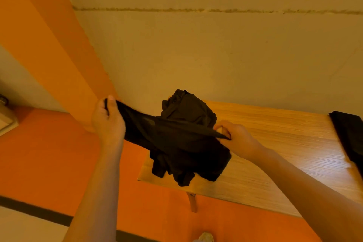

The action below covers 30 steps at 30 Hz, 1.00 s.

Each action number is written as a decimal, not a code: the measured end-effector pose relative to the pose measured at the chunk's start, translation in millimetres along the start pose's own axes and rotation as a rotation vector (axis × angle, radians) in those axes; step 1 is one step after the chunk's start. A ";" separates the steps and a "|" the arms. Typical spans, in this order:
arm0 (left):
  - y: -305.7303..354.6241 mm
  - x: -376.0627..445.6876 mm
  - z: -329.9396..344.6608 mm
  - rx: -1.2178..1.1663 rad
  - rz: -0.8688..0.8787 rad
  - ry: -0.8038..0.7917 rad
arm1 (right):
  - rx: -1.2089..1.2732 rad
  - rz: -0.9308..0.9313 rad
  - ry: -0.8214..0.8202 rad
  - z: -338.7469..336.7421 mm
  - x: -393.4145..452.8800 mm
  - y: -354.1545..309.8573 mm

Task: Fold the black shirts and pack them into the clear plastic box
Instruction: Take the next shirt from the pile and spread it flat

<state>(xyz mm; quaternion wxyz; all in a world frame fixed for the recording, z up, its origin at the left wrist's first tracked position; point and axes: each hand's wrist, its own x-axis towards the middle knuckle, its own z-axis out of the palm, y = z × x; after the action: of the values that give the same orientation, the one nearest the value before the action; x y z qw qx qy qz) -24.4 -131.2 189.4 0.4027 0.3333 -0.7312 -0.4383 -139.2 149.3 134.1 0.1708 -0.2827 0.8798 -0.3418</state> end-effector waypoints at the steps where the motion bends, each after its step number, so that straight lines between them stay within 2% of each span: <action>1: -2.7 6.0 -3.4 0.021 0.009 0.014 | -0.075 0.050 0.008 0.8 0.0 9.7; 4: -10.5 15.2 -9.3 0.050 0.001 0.026 | -0.250 0.225 0.090 4.1 0.2 37.1; 7: -15.3 14.3 -8.5 0.080 -0.031 0.020 | -0.094 0.390 0.114 3.8 0.0 48.8; 9: -13.4 7.4 -3.3 0.084 -0.052 -0.045 | 0.076 0.378 0.118 2.6 -0.5 43.0; 12: -10.4 -8.1 11.4 0.133 -0.065 -0.225 | 0.316 0.291 0.146 0.2 1.1 14.1; 17: -7.5 -38.9 40.6 0.111 0.007 -0.615 | 0.411 0.159 0.148 2.1 8.9 -33.2; 21: 6.6 -67.1 58.3 0.050 0.087 -0.947 | 0.388 0.057 0.151 3.2 13.8 -56.3; 23: 11.7 -75.2 64.5 0.041 0.148 -0.950 | 0.340 0.035 0.169 2.4 14.9 -59.6; 26: 13.4 -71.9 67.0 0.014 0.146 -0.824 | 0.371 0.005 0.190 -6.0 12.4 -57.8; 30: 9.9 -64.5 58.9 0.026 0.118 -0.776 | 0.433 -0.026 0.117 -19.7 6.4 -54.4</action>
<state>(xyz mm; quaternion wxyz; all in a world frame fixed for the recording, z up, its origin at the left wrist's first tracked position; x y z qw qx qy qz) -48.4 -51.1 162.1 0.1165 0.1052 -0.8525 -0.4986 -133.3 122.3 185.4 0.1715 -0.2306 0.7906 -0.5407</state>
